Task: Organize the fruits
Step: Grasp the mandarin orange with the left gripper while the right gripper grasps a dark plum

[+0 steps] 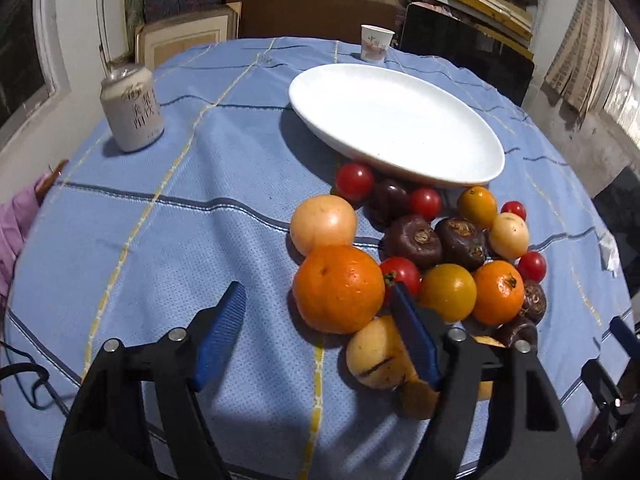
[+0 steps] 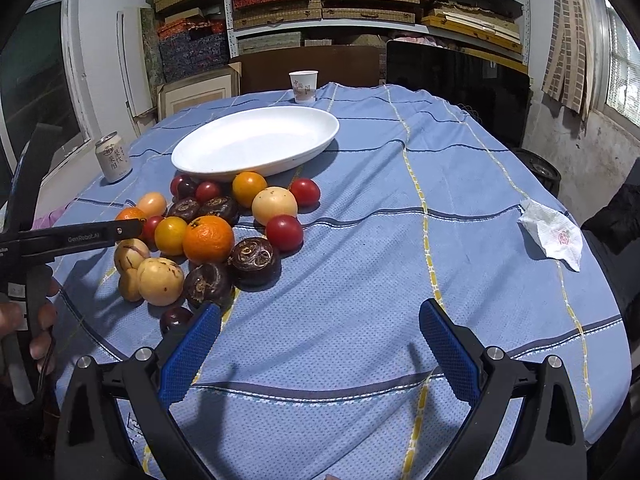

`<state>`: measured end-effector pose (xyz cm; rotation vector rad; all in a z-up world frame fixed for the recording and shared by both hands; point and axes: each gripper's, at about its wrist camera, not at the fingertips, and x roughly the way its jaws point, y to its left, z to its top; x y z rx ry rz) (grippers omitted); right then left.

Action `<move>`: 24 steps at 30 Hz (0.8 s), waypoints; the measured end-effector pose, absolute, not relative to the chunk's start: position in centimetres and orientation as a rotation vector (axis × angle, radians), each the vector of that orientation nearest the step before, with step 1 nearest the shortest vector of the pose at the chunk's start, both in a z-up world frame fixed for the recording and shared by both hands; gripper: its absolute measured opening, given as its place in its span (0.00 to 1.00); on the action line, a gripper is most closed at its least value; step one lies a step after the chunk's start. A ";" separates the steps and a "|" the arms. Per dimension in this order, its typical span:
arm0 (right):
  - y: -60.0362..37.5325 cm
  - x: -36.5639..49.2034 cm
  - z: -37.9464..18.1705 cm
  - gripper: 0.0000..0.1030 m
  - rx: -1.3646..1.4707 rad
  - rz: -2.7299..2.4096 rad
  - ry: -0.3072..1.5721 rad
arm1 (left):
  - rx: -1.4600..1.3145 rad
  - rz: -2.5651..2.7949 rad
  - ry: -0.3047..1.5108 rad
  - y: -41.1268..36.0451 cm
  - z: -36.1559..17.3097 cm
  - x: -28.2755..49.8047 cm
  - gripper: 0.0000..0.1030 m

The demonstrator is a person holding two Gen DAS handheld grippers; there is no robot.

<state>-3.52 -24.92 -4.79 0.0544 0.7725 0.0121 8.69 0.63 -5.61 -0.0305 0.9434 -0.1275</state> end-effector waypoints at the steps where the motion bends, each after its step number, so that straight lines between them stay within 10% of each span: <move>1: -25.0 -3.4 -4.9 0.97 0.058 0.013 0.775 | -0.038 -0.133 0.944 0.7 -5.7 8.8 0.68; 7: -25.0 -2.9 -5.3 0.97 0.069 0.024 0.788 | -0.117 -0.223 0.935 0.8 -6.0 9.0 0.47; 24: -24.9 -1.9 -4.6 0.97 0.042 0.000 0.774 | -0.164 -0.257 0.925 1.8 -6.4 8.6 0.48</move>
